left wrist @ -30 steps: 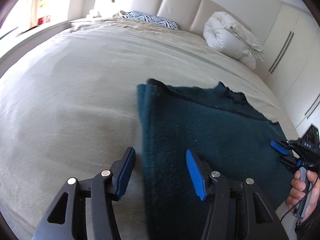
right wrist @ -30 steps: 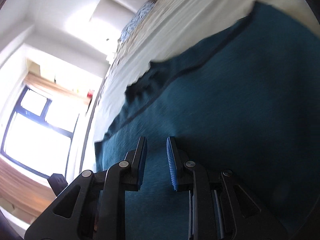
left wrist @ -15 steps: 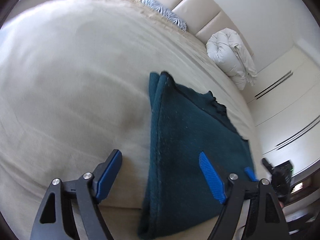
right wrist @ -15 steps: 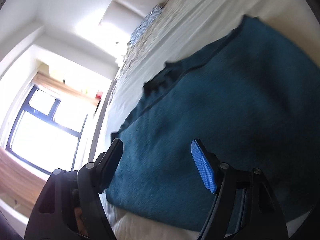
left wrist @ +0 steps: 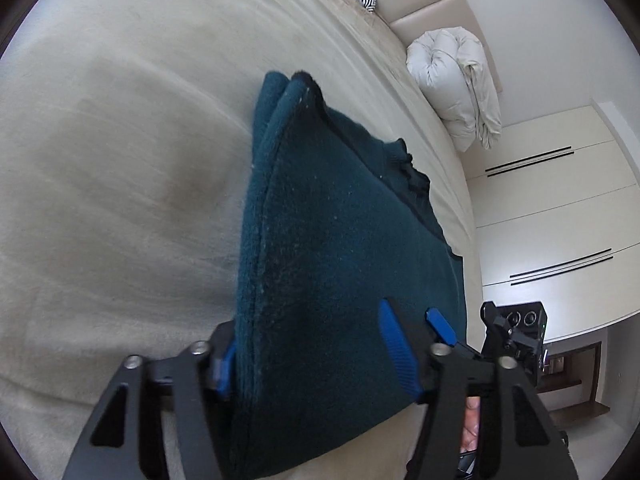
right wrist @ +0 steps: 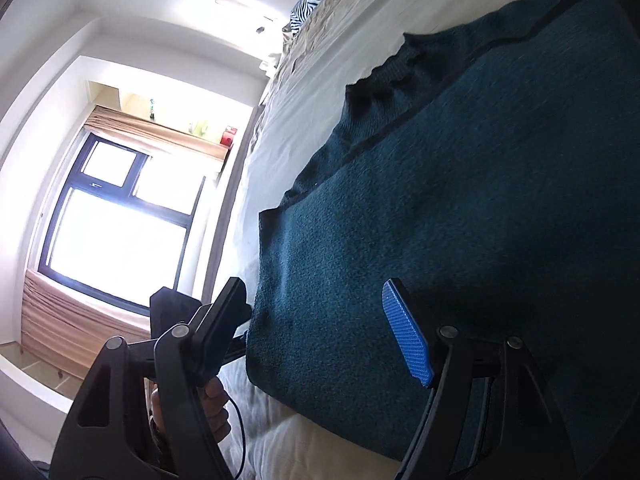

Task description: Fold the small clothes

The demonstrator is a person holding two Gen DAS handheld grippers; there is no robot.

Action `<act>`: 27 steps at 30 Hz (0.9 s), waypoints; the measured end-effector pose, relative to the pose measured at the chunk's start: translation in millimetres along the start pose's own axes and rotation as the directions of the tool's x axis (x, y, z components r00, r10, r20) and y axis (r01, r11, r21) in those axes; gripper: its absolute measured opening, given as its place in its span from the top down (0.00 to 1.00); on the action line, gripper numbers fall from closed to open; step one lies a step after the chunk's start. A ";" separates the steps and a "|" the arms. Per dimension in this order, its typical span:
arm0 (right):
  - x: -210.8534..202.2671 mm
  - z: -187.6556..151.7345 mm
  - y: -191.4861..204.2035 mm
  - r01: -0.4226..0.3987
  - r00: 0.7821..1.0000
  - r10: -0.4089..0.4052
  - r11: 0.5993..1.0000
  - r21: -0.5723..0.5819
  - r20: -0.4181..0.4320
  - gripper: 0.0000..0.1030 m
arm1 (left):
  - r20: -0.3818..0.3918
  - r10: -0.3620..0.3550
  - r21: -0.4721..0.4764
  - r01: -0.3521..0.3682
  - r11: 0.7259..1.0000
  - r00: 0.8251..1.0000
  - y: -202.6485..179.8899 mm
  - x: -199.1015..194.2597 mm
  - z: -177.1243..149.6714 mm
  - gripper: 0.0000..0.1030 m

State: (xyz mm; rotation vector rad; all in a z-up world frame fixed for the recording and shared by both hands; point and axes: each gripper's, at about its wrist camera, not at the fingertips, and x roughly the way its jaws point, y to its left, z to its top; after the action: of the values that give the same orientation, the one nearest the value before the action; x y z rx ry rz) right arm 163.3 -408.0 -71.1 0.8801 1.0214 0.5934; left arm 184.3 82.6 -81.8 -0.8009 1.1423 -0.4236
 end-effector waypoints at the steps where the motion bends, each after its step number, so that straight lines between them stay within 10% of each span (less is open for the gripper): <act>1: 2.2 -1.6 1.0 -0.001 1.000 0.001 1.000 0.001 -0.007 0.31 | -0.008 -0.012 -0.017 0.012 1.000 1.000 3.6 1.7 -0.3 0.56; 4: 15.5 -1.1 5.7 -0.009 0.999 0.009 1.000 0.002 -0.040 0.31 | -0.020 -0.042 -0.060 0.041 0.997 0.999 13.4 4.9 -0.2 0.82; 16: 21.7 2.1 -8.8 -0.055 0.996 0.061 0.995 0.081 -0.061 0.33 | 0.011 -0.048 -0.008 0.048 0.999 0.999 -18.9 -5.3 -3.0 0.85; 27: -52.0 23.5 -44.6 -0.172 0.984 0.160 0.967 0.188 0.075 0.31 | -0.019 -0.051 0.190 0.054 0.980 0.999 -128.2 27.6 -16.4 0.85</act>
State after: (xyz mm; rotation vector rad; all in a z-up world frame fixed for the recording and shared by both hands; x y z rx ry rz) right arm 164.0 -480.1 -78.6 1.1582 0.9685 0.6114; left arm 191.6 -25.8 -6.6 -0.6620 1.0769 -0.5744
